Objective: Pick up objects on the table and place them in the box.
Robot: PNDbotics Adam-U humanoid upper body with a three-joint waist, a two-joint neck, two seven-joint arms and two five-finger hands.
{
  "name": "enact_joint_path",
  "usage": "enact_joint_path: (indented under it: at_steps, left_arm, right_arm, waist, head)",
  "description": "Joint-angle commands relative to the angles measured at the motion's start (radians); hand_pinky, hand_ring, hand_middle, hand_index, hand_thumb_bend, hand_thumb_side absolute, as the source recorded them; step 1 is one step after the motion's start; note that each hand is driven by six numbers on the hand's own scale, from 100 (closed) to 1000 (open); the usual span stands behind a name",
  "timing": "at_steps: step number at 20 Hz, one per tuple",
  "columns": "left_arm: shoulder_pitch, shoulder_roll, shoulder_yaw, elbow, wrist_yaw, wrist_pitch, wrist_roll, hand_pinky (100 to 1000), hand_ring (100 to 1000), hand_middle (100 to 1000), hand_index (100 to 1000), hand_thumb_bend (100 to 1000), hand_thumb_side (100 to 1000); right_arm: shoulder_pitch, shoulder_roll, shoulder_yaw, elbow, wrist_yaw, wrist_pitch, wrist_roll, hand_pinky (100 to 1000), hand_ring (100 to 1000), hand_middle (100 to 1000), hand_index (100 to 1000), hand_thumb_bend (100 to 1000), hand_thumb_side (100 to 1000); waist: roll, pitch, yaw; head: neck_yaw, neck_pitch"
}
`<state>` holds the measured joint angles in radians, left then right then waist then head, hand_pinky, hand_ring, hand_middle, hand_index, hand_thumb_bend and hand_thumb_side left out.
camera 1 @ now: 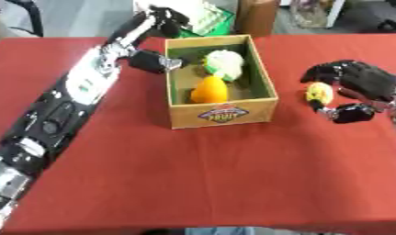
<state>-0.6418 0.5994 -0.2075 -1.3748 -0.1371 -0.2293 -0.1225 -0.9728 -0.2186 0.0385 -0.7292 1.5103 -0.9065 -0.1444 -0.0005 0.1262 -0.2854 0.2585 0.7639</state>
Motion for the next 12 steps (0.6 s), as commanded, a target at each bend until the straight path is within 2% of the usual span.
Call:
enact_joint_path:
  at_steps: [1, 6, 12]
  left_arm:
    - [0.040, 0.079, 0.048, -0.142, 0.094, 0.044, 0.038, 710, 697, 727, 838, 475, 296]
    - [0.159, 0.128, 0.112, -0.288, 0.164, 0.091, 0.081, 703, 689, 715, 838, 469, 287]
    - [0.294, 0.107, 0.202, -0.386, 0.190, 0.119, 0.129, 699, 684, 709, 843, 455, 297]
  right_arm:
    - [-0.031, -0.043, -0.037, 0.018, 0.020, 0.000, 0.012, 685, 761, 799, 866, 100, 319]
    - [-0.033, -0.070, -0.096, 0.063, 0.055, 0.000, 0.027, 688, 774, 827, 868, 100, 329]
    - [-0.034, -0.097, -0.163, 0.104, 0.097, 0.009, 0.043, 728, 818, 874, 871, 100, 341]
  waist:
    - [0.004, -0.017, 0.014]
    - [0.012, -0.015, 0.046]
    - [0.014, -0.010, 0.066]
  head:
    - [-0.015, -0.010]
    - [-0.034, -0.015]
    - [-0.050, -0.020]
